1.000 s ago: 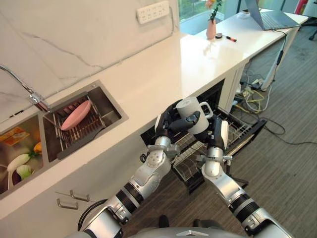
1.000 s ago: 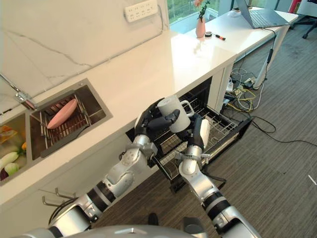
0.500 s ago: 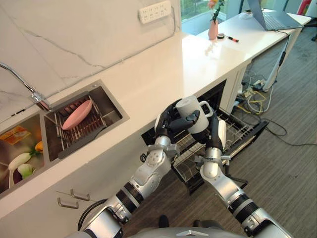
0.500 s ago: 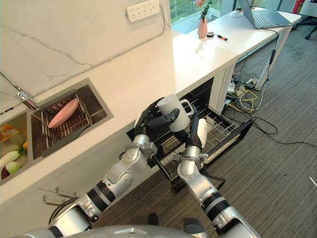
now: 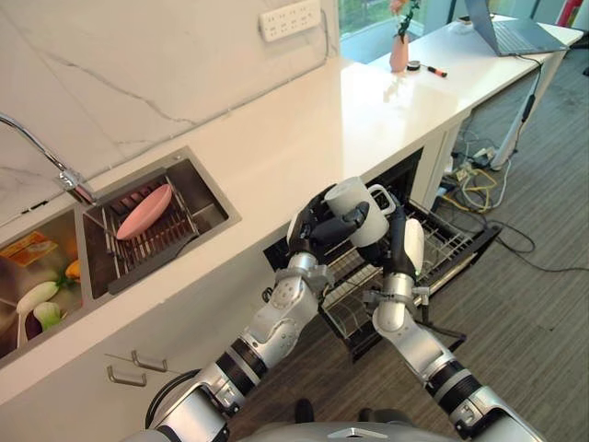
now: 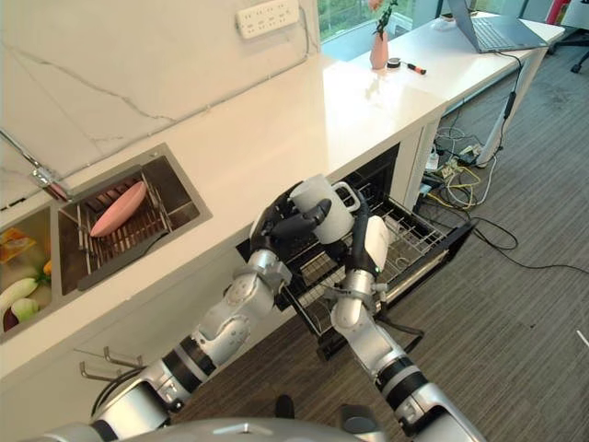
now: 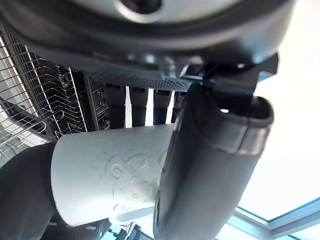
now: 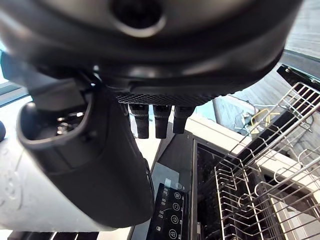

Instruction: Place the dishes in the dishwasher.

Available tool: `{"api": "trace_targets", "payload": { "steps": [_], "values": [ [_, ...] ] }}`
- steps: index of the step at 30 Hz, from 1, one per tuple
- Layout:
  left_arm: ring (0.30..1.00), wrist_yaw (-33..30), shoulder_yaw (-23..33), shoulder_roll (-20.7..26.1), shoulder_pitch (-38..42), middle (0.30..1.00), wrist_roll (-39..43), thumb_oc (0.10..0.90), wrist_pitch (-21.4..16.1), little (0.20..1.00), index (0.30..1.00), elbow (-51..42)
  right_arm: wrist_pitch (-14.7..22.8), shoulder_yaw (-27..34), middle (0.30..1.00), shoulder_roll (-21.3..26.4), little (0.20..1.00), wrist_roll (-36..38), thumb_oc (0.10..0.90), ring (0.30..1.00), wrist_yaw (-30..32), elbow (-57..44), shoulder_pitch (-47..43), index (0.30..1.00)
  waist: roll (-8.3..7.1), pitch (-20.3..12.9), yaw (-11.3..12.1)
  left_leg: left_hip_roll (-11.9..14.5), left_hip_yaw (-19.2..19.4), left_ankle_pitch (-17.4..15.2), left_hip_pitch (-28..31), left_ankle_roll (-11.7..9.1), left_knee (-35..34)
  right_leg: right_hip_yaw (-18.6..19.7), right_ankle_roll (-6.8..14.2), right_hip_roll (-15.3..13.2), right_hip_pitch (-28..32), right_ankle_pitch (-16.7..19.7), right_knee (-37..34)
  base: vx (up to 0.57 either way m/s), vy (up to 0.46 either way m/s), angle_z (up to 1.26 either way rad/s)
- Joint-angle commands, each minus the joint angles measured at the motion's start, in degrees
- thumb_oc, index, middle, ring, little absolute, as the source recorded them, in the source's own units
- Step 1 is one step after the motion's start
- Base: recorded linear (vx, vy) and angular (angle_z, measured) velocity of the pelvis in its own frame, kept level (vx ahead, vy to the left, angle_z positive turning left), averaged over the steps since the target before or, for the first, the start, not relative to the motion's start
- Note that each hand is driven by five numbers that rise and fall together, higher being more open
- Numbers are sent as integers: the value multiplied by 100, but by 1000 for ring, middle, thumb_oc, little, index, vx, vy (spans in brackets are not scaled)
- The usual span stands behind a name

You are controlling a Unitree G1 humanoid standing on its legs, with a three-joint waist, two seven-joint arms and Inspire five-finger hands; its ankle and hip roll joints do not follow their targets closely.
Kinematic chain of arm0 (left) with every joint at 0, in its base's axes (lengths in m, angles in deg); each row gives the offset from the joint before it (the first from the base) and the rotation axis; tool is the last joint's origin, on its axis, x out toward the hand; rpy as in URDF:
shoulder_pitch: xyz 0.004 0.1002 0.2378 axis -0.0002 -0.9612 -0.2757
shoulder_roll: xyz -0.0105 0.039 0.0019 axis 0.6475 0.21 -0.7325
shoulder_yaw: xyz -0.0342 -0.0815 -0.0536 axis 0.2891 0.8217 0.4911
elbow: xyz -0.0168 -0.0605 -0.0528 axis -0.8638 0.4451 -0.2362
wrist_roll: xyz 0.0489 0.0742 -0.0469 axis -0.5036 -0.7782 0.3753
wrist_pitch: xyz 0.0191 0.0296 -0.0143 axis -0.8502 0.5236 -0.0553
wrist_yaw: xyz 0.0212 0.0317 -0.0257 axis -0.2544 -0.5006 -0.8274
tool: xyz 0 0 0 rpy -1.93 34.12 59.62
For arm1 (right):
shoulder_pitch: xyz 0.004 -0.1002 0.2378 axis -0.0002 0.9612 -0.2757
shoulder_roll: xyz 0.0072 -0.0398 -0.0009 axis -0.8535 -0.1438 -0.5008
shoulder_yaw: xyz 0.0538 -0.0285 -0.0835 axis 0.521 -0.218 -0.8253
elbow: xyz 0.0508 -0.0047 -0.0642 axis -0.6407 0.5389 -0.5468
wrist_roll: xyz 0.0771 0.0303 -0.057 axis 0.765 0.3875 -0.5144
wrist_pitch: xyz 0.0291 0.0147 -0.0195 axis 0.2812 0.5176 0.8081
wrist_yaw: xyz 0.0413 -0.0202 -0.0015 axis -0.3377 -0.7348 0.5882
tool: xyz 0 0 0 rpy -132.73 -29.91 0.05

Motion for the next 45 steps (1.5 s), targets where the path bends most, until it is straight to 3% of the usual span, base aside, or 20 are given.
{"api": "trace_targets", "payload": {
  "steps": [1,7,8,9,12,13,36,37,45],
  "values": [
    [300,704,-882,-687,725,300,-41,400,7,300,300,59,640,-278,900,-454,900,-1045,800,900,-135,-814,-1226,900,-493,-54,51,-133,114,-941,686,-5,14,1,1059,-871,623,828,-1588,0,0,0],
    [300,771,-949,-706,699,300,72,400,35,300,300,103,678,-336,900,-398,900,-1087,800,900,-230,-931,-1299,900,-501,-62,55,-134,114,-946,677,-5,14,-10,1068,-872,614,841,-1588,0,0,0],
    [300,802,-971,-703,691,300,113,400,49,300,300,100,707,-337,634,-398,634,-1032,623,634,-264,-970,-1292,634,-509,-67,53,-135,111,-949,676,-3,14,-14,1063,-873,617,843,-1588,0,0,0],
    [300,803,-979,-704,682,300,138,400,45,300,300,98,729,-343,568,-404,568,-980,579,568,-279,-998,-1287,568,-511,-69,51,-137,110,-951,674,-2,14,-16,1062,-873,616,843,-1588,0,0,0],
    [300,803,-979,-704,682,300,138,400,45,300,300,98,729,-343,568,-404,568,-980,579,568,-279,-998,-1287,568,-511,-69,51,-137,110,-951,673,-2,14,-16,1062,-873,616,843,-1588,0,0,0],
    [300,847,-1037,-701,650,300,287,400,53,300,300,60,867,-314,300,-462,300,-625,400,300,-377,-1172,-1230,300,-506,-62,43,-146,95,-954,661,6,14,-5,1059,-878,602,855,-1588,0,0,0],
    [300,1122,-1195,-519,650,300,891,400,238,300,300,-370,1022,45,300,-326,300,140,400,300,-584,-1920,-913,300,-482,-52,-27,-148,131,-947,633,-10,14,-11,1068,-882,549,856,-1588,0,0,0],
    [900,1174,-1196,-445,686,900,897,800,307,900,900,-489,1028,180,300,-273,300,154,400,300,-550,-2017,-825,300,-478,-50,-41,-143,134,-949,638,-14,14,-19,1074,-882,553,847,-1588,0,0,0],
    [900,1447,-1293,-16,957,900,1004,800,740,900,900,-1115,1061,807,300,29,300,107,400,300,-649,-2363,-359,300,-457,-52,-70,-103,112,-934,629,-38,14,-79,1091,-860,545,798,-1588,-1,0,1]
  ]
}}
